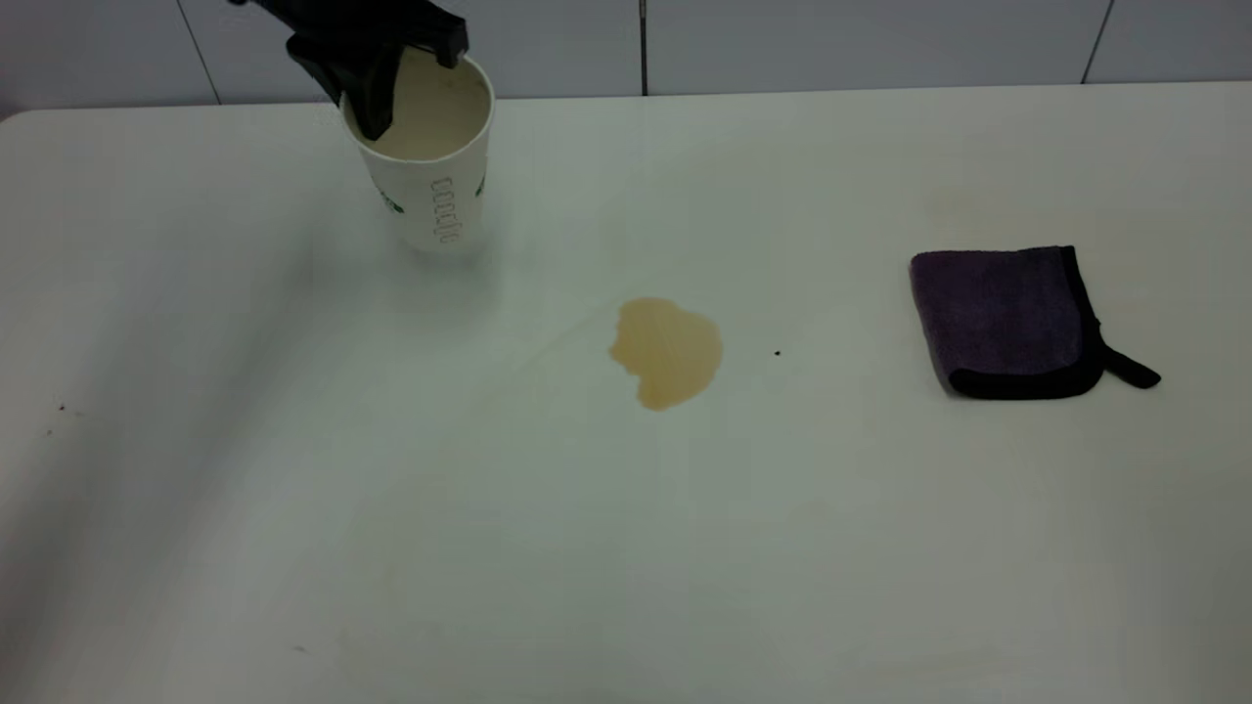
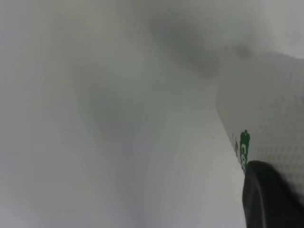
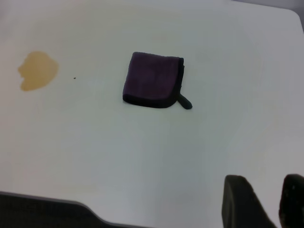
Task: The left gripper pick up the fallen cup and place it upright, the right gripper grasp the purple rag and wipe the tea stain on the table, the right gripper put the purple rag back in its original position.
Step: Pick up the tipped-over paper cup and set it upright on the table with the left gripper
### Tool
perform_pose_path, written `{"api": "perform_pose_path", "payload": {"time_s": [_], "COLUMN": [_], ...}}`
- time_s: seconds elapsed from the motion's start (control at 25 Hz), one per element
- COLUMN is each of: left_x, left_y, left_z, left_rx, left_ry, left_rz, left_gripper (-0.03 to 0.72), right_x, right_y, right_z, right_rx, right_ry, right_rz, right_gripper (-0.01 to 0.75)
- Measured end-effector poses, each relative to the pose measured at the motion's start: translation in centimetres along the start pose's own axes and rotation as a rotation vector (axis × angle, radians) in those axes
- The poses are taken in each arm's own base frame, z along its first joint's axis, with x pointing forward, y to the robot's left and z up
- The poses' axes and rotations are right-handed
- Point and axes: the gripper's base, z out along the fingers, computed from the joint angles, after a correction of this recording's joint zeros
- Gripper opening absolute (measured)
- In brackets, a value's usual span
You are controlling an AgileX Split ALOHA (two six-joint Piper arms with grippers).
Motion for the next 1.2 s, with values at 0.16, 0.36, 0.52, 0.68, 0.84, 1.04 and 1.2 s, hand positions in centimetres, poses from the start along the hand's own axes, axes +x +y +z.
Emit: {"api": "perform_pose_path", "payload": {"time_s": [0.16,0.36,0.52,0.68,0.84,1.04,1.2], "left_x": [0.3,0.4,0.6,0.8,0.7,0.6,0.5], "left_y": [0.8,-0.1,-0.5,-0.6,-1.0,-1.9,-2.1], "left_z": [1.4,3.0,4.3,4.9,4.9,4.8,4.8], "left_rx": [0.113,0.185,0.198,0.203,0.206,0.212,0.210], "left_ry": [0.011,0.018,0.043,0.056,0.055,0.048,0.041], "left_rz": [-0.003,0.023,0.026,0.026,0.032,0.047,0.049], "left_gripper": [-0.024,-0.024,-0.024,-0.024,-0.016,0.008,0.056], "right_x": [0.0,0.0,0.0,0.0,0.0,0.0,0.0], "right_y": [0.0,0.0,0.0,0.0,0.0,0.0,0.0], "right_z": [0.0,0.0,0.0,0.0,0.0,0.0,0.0], "right_rx": [0.000,0.000,0.000,0.000,0.000,0.000,0.000], "right_ry": [0.000,0.000,0.000,0.000,0.000,0.000,0.000], "right_rz": [0.000,0.001,0.001,0.001,0.001,0.000,0.000], "right_gripper": [0.239,0.239,0.239,0.239,0.239,0.239,0.239]}}
